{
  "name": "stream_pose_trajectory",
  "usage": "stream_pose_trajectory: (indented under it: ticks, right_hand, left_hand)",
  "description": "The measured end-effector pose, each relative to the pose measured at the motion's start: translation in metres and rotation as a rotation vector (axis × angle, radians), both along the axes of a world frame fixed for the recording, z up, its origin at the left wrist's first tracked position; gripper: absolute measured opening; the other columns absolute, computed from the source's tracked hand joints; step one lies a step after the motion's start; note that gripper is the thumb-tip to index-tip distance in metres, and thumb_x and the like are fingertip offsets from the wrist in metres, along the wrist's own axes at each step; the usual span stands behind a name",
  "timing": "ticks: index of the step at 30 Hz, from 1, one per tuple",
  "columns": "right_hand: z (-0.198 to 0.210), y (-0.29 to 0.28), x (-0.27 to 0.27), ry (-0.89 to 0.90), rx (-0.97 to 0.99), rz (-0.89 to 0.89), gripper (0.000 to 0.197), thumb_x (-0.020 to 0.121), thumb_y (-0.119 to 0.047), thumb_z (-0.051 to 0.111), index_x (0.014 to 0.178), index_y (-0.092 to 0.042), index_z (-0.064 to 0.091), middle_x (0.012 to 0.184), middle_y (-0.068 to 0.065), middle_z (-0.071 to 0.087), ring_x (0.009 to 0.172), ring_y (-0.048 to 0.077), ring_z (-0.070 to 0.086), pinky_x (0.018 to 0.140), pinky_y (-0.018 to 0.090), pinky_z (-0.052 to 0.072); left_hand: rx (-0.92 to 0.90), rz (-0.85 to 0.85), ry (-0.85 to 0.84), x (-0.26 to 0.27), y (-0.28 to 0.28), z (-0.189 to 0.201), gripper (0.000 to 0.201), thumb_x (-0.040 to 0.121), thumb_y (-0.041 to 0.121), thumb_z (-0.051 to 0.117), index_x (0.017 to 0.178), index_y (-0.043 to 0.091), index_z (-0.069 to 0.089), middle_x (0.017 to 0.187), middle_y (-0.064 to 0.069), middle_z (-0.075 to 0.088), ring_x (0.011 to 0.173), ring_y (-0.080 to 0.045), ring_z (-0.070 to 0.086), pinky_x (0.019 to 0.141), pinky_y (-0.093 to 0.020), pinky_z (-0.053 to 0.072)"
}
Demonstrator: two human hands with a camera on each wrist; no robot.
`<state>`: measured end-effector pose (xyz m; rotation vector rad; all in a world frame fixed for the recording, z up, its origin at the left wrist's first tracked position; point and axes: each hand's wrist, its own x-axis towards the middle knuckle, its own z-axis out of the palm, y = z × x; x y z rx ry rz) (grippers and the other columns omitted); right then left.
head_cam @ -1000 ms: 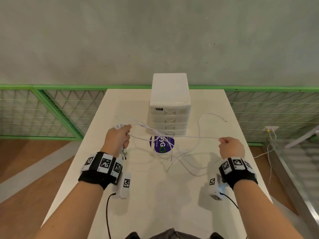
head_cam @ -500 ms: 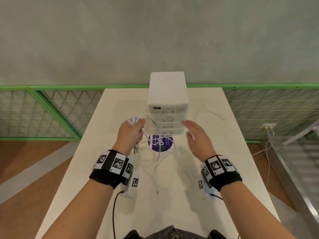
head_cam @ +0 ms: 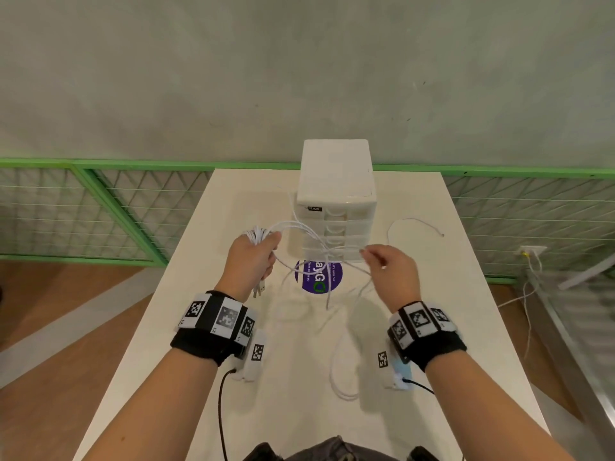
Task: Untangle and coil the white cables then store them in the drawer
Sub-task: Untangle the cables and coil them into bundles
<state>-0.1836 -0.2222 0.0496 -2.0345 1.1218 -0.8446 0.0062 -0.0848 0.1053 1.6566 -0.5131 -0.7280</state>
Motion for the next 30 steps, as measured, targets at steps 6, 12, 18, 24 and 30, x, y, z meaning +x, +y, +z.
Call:
stream_pose_trajectory:
  ticks: [6, 12, 18, 24, 30]
  right_hand:
    - [-0.034, -0.037, -0.058, 0.085, 0.147, -0.35, 0.019, 0.092, -0.02, 0.048, 0.104, -0.017, 0.062, 0.087, 0.013, 0.069, 0.081, 0.033, 0.064, 0.075, 0.038, 0.051]
    - [-0.065, -0.047, -0.104, 0.21, 0.338, -0.569, 0.033, 0.09, -0.009, 0.04, 0.118, -0.018, 0.055, 0.097, 0.024, 0.066, 0.091, 0.039, 0.06, 0.074, 0.037, 0.044]
    - [-0.092, -0.051, -0.132, 0.35, 0.607, -0.566, 0.046, 0.085, -0.01, 0.04, 0.129, -0.019, 0.046, 0.115, 0.02, 0.062, 0.098, 0.036, 0.061, 0.084, 0.039, 0.048]
    - [-0.056, -0.024, -0.078, 0.644, 0.285, -0.342, 0.055, 0.089, -0.028, 0.051, 0.139, -0.012, 0.032, 0.138, 0.019, 0.039, 0.125, 0.035, 0.039, 0.101, 0.044, 0.036]
    - [0.0, 0.017, 0.004, 0.273, 0.348, 0.468, 0.077, 0.079, -0.039, 0.069, 0.143, -0.026, 0.028, 0.142, -0.004, 0.043, 0.132, 0.013, 0.037, 0.111, 0.03, 0.026]
  left_hand:
    - [0.021, 0.164, 0.051, 0.021, 0.004, -0.014, 0.03, 0.091, 0.016, 0.057, 0.064, 0.011, 0.046, 0.033, 0.007, 0.037, 0.029, -0.01, 0.029, 0.035, -0.016, 0.023]
    - [0.028, 0.266, 0.067, 0.032, 0.002, -0.02, 0.031, 0.09, 0.013, 0.056, 0.061, 0.011, 0.047, 0.037, 0.004, 0.037, 0.028, -0.011, 0.028, 0.034, -0.015, 0.021]
    - [0.046, 0.292, 0.044, 0.038, 0.003, -0.022, 0.027, 0.089, 0.014, 0.056, 0.063, 0.011, 0.048, 0.042, 0.0, 0.038, 0.031, -0.014, 0.029, 0.035, -0.014, 0.022]
    - [0.009, 0.031, 0.101, 0.014, -0.004, -0.012, 0.03, 0.092, 0.018, 0.057, 0.065, 0.011, 0.048, 0.034, 0.006, 0.036, 0.03, -0.011, 0.028, 0.035, -0.018, 0.021]
    - [-0.001, -0.369, 0.051, -0.02, -0.014, 0.011, 0.032, 0.095, 0.033, 0.052, 0.078, 0.008, 0.061, 0.042, 0.002, 0.034, 0.034, -0.013, 0.029, 0.039, -0.021, 0.026]
